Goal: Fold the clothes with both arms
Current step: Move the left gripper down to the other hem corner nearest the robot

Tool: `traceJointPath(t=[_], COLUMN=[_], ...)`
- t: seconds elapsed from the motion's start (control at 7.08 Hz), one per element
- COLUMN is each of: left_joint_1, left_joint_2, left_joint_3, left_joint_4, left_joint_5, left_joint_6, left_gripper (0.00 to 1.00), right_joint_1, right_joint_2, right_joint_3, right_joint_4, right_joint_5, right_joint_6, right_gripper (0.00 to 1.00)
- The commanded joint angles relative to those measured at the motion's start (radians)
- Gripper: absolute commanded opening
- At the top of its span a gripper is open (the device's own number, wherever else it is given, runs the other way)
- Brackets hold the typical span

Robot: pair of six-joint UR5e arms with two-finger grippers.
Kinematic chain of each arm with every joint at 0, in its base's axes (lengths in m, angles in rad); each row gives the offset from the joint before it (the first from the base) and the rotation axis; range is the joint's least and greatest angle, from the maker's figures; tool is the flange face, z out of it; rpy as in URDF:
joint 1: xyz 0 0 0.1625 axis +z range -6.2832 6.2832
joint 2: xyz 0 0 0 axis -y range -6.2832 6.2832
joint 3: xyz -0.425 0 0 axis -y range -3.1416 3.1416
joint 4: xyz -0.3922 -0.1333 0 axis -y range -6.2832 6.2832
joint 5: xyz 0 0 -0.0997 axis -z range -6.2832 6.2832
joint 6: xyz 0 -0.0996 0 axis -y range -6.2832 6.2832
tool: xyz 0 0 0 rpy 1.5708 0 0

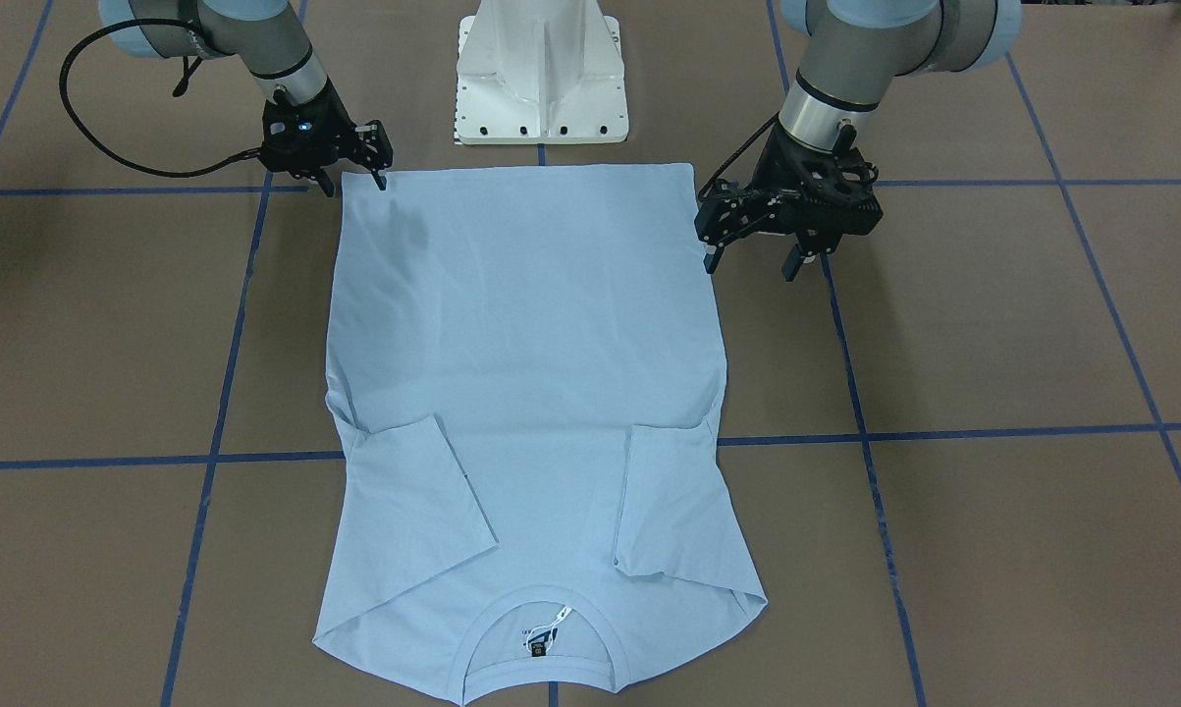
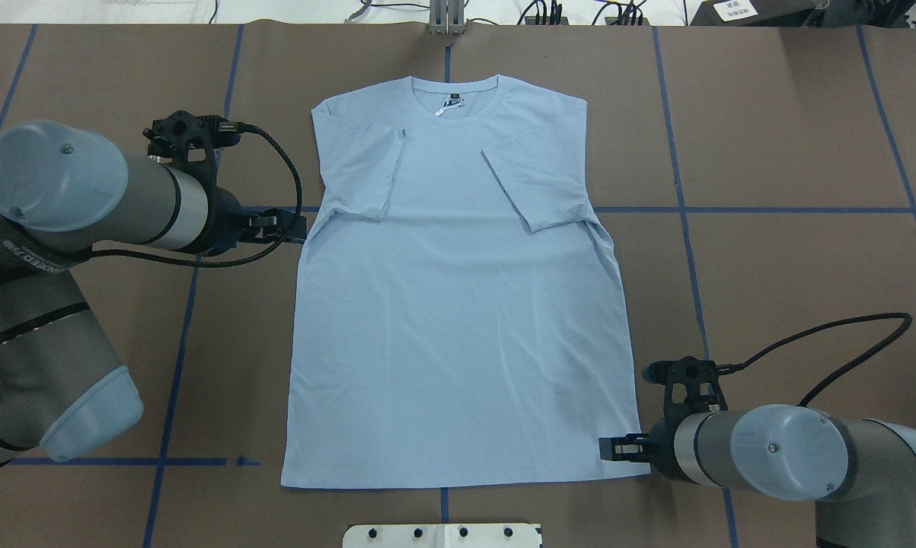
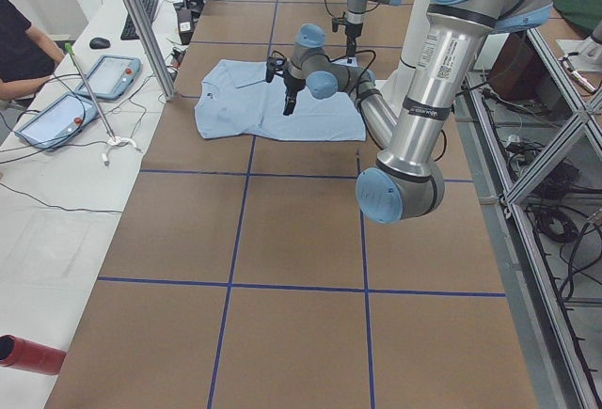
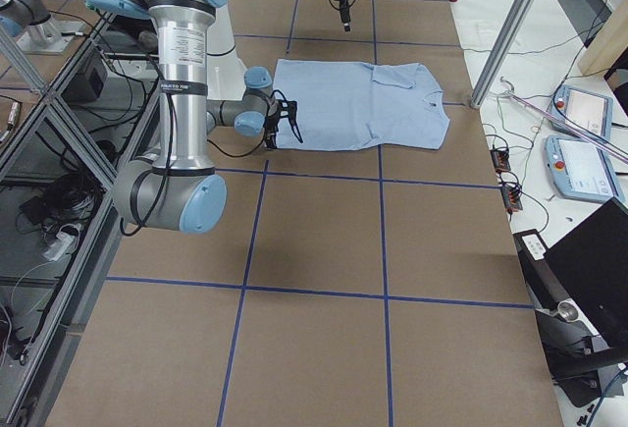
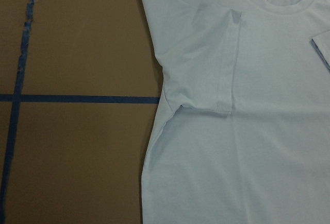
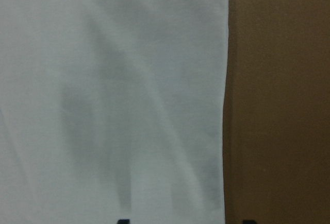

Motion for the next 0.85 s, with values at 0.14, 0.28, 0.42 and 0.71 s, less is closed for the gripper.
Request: traceJointPath(t=[0.14,0.28,0.42,0.71], left_joint_1=[0.000,0.000,0.000,0.000], left_joint_2=[-0.002,-0.003,-0.003,0.000], left_joint_3=[0.002,0.002,0.002,0.002], left_joint_4=[-0.002,0.000,0.000,-0.002], left_joint_5=[0.000,0.000,0.000,0.000], left_joint_6=[0.001,0.001,0.001,0.001], left_gripper=[1.00,1.00,1.00,1.00], right_joint_1=[0.003,0.005,0.005,0.005], right_joint_2=[-0.014,-0.018,-0.020,-0.020], right_joint_3=[0.002,0.004,0.013,0.013], right_joint_4=[0.000,0.000,0.000,-0.002], right_joint_5=[0.006,0.009,0.015,0.016], right_joint_6=[0.000,0.000,0.000,0.000], right_gripper=[0.25,0.26,0.39,0.82])
